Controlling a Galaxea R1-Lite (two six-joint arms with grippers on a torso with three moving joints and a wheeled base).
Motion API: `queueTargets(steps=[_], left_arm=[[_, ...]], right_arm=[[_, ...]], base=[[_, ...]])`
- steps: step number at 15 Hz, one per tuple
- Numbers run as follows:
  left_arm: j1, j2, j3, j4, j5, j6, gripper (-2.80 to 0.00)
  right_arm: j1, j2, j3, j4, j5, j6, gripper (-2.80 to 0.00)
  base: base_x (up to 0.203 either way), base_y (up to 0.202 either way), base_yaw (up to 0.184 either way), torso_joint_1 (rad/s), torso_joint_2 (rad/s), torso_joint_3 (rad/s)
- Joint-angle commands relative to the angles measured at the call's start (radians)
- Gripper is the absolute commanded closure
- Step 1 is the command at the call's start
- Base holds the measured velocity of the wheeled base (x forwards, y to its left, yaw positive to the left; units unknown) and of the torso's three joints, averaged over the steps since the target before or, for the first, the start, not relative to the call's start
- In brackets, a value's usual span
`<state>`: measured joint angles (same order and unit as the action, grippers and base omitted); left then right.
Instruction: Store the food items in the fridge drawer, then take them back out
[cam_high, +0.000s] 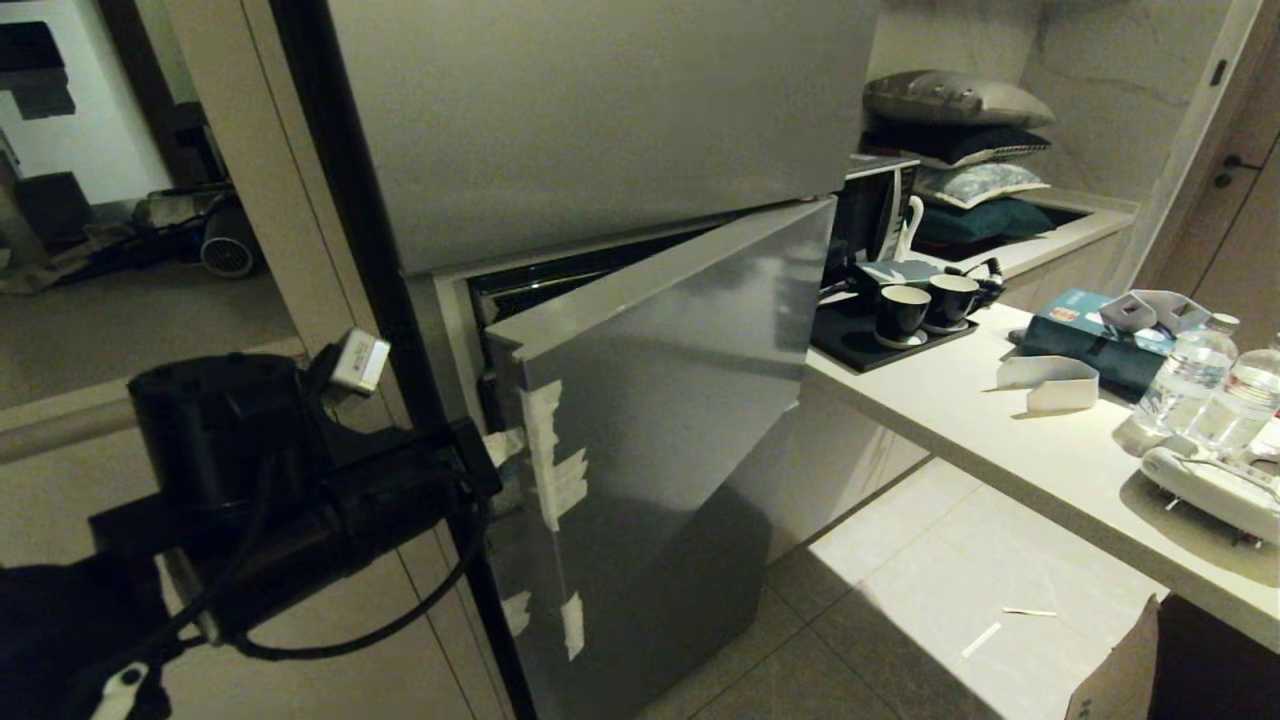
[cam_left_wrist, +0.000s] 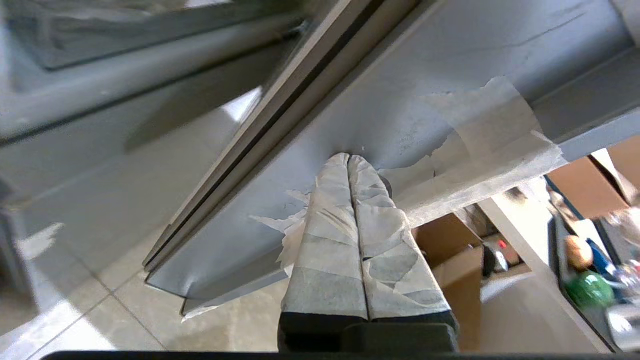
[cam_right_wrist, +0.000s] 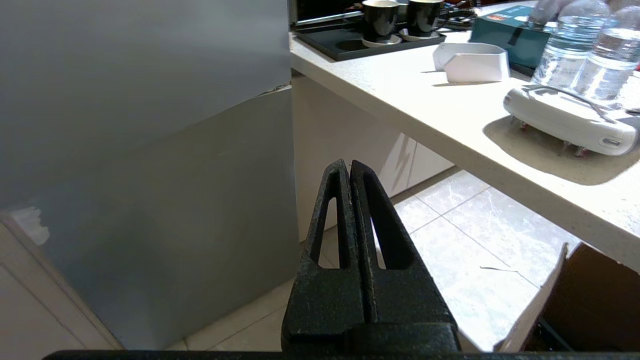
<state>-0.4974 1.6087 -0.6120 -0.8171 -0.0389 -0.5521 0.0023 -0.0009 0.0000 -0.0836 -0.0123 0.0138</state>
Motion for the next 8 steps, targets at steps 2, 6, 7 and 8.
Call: queueTargets(steps=[2, 6, 7, 8], left_arm=[[-0.028, -0.005, 0.011, -0.035, 0.001, -0.003, 0.0], [-0.033, -0.038, 0.051, -0.039, 0.01, 0.023, 0.0], [-0.032, -0.054, 0.061, -0.039, 0.01, 0.028, 0.0], [-0.033, -0.067, 0.076, -0.039, 0.01, 0.029, 0.0]], right_arm=[[0.0, -0.001, 0.031, -0.001, 0.0, 0.0, 0.0], [0.001, -0.001, 0.031, -0.001, 0.0, 0.0, 0.0], [0.0, -0.001, 0.031, -0.001, 0.0, 0.0, 0.0], [0.0, -0.001, 0.031, -0.001, 0.0, 0.0, 0.0]], base=[[0.0, 0.0, 0.0, 0.0, 0.0, 0.0], [0.0, 0.0, 0.0, 0.0, 0.0, 0.0], [0.0, 0.0, 0.0, 0.0, 0.0, 0.0], [0.0, 0.0, 0.0, 0.0, 0.0, 0.0]])
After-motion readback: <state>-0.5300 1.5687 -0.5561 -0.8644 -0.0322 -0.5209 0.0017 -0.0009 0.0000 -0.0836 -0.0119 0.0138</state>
